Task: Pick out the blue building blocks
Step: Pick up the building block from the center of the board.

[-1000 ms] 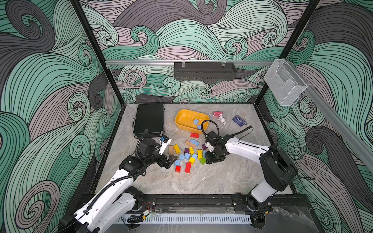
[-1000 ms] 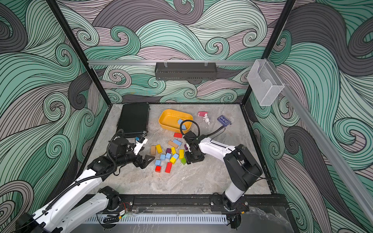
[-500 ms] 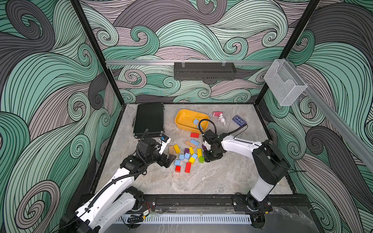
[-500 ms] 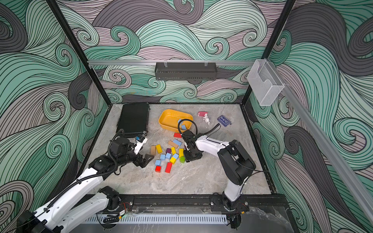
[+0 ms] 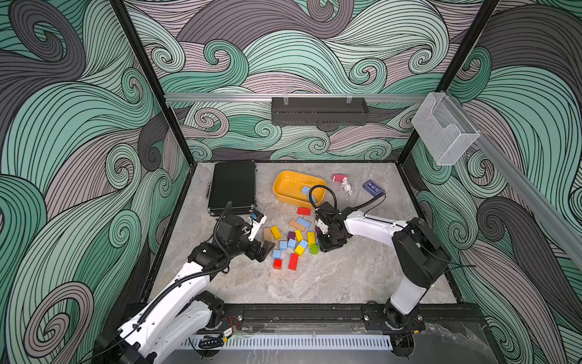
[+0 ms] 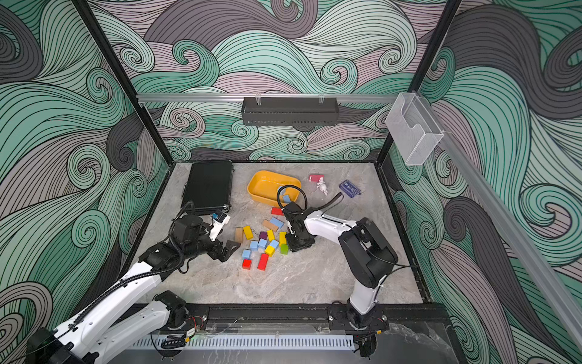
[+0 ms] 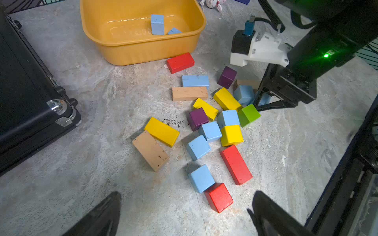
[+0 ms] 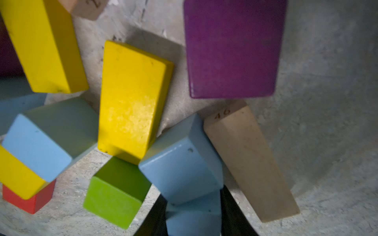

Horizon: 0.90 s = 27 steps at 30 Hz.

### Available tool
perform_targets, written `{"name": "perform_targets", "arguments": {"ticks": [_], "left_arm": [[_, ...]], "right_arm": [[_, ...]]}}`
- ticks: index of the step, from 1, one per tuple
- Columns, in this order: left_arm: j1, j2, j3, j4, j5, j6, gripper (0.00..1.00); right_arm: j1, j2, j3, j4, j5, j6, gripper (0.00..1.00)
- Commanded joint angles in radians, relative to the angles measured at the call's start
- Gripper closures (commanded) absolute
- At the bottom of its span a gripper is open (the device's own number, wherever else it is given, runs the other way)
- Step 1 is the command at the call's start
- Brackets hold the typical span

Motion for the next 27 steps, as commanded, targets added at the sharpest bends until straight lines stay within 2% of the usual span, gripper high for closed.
{"name": "perform_targets", "arguments": {"ticks": [1,6,12,20,27], "left_arm": [[-0.004,-0.008,0.047,-0.012,-0.012,0.007,0.01],[-0.004,-0.015,0.078,-0.021,-0.016,-0.009,0.01],[-0.004,-0.028,0.128,-0.039,-0.044,-0.013,0.01],[-0.004,-0.009,0.205,-0.06,-0.084,-0.019,0.02],[-0.004,0.002,0.247,-0.033,-0.157,-0.023,0.01]], "right_arm": [[0.01,-0.039,-0.008,-0.011,0.006,-0.001,0.66],[0.014,-0.087,-0.016,-0.023,0.001,0.006,0.77],[0.015,-0.182,-0.022,-0.027,-0.01,0.012,1.0],[0.012,-0.31,0.043,-0.054,-0.015,0.008,1.0],[-0.007,-0.336,0.154,-0.072,-0.058,-0.004,1.0]]}}
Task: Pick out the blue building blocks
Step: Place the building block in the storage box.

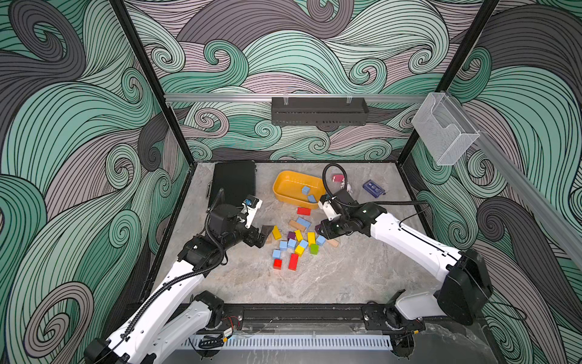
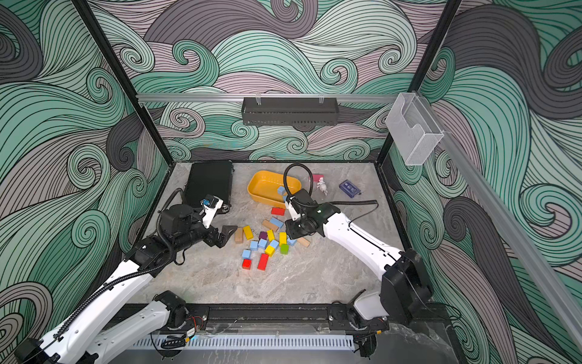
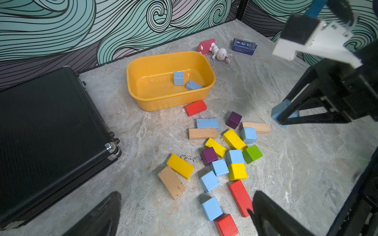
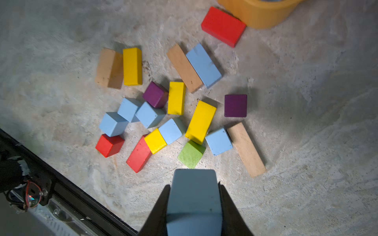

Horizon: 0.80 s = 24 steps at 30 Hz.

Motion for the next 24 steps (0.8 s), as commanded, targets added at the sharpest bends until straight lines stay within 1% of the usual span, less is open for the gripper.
{"name": "perform_targets", "arguments": {"ticks": [1,5,11,17,24], "left_arm": [[-0.004,0.018,0.064,0.0,-0.06,-0.014,0.02],[-0.003,0.036,0.066,0.041,-0.134,-0.038,0.01],[-0.002,0.102,0.097,0.07,-0.173,-0.058,0.01],[-0.001,0.17,0.156,0.071,-0.175,-0.032,0.01],[0.001,0.231,0.171,0.102,-0.154,-0.034,0.01]], "right_arm": [[-0.017,-0.012,0.076,-0.027,-0.033,-0.011,1.0],[-0.033,0.012,0.176,-0.065,-0.024,-0.023,1.0],[-0.061,0.061,0.268,-0.065,0.0,-0.039,1.0],[-0.074,0.155,0.378,-0.064,0.051,-0.073,1.0],[-0.1,0.268,0.507,-0.065,0.119,-0.107,1.0]]}}
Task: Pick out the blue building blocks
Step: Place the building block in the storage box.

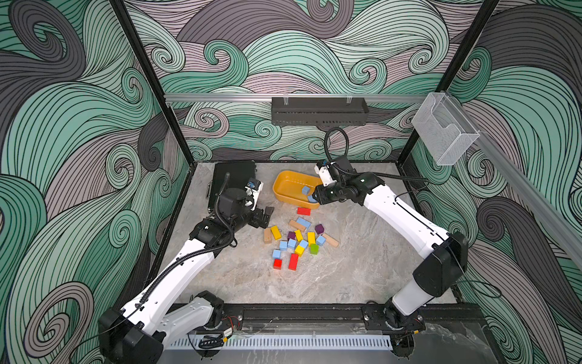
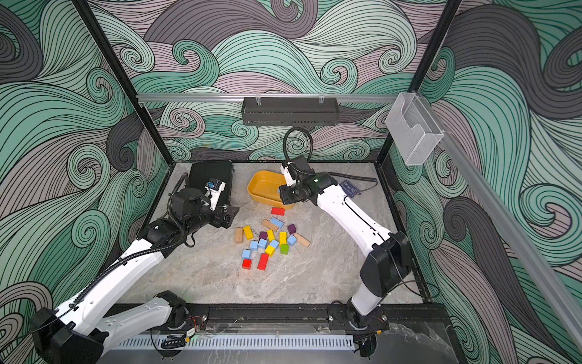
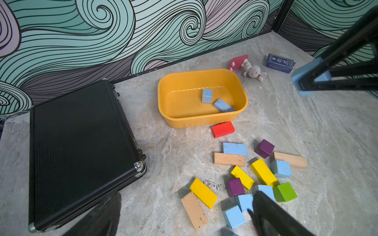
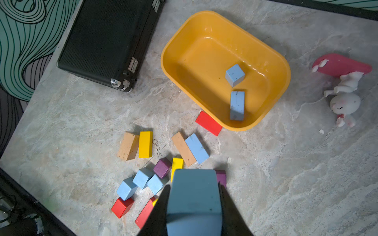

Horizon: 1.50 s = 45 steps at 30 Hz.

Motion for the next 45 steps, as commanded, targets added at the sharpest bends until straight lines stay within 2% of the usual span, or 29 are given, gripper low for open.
{"name": "perform_targets", "arguments": {"ticks": [1,14,24,36,45], "left_arm": [[0.002,0.025,0.033,0.033,0.0,-0.002,0.02],[0.019,0.101,0.033,0.112,0.016,0.004,0.02],[0.022,0.152,-0.021,0.241,-0.006,-0.021,0.01],[0.028,0.204,-0.033,0.267,-0.025,-0.03,0.01],[0.031,0.246,-0.047,0.272,0.006,-0.023,0.01]], "right_arm": [[-0.018,0.041,0.063,-0.009,0.05,-0.029,1.0],[-0.052,0.227,0.218,-0.01,0.075,-0.022,1.0],[-0.072,0.37,0.299,-0.009,0.115,-0.025,1.0],[-0.092,0.537,0.398,-0.009,0.144,-0.004,1.0],[-0.104,0.639,0.475,-0.011,0.187,-0.011,1.0]]}}
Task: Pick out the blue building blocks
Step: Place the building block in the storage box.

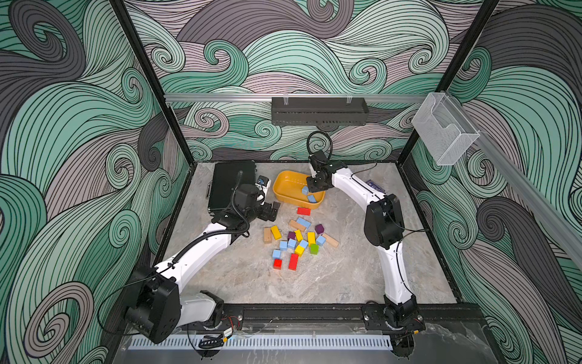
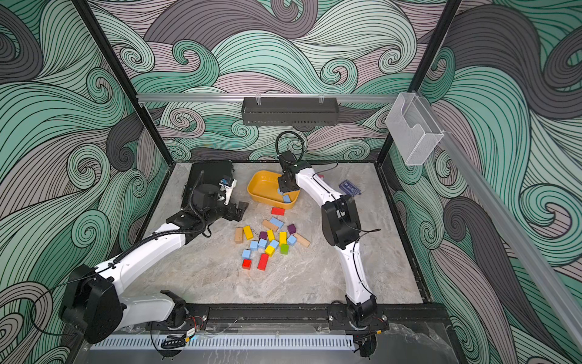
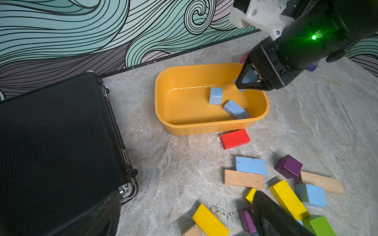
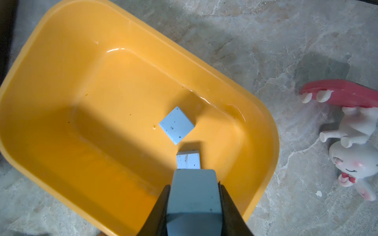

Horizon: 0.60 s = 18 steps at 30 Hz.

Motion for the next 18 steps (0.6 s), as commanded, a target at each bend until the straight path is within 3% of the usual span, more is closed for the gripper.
{"name": "perform_targets", "arguments": {"ticks": [1,13,18], "left_arm": [[0.011,0.012,-0.006,0.023,0.01,-0.008,0.01],[0.019,0.031,0.003,0.007,0.026,-0.004,0.01],[0.02,0.029,0.012,-0.018,0.022,0.0,0.02]], "right_arm": [[-0.008,0.034,0.042,-0.013,0.04,0.002,1.0],[-0.009,0.126,0.095,-0.026,0.062,0.01,1.0],[-0.01,0.15,0.103,-0.03,0.059,0.013,0.85]]}}
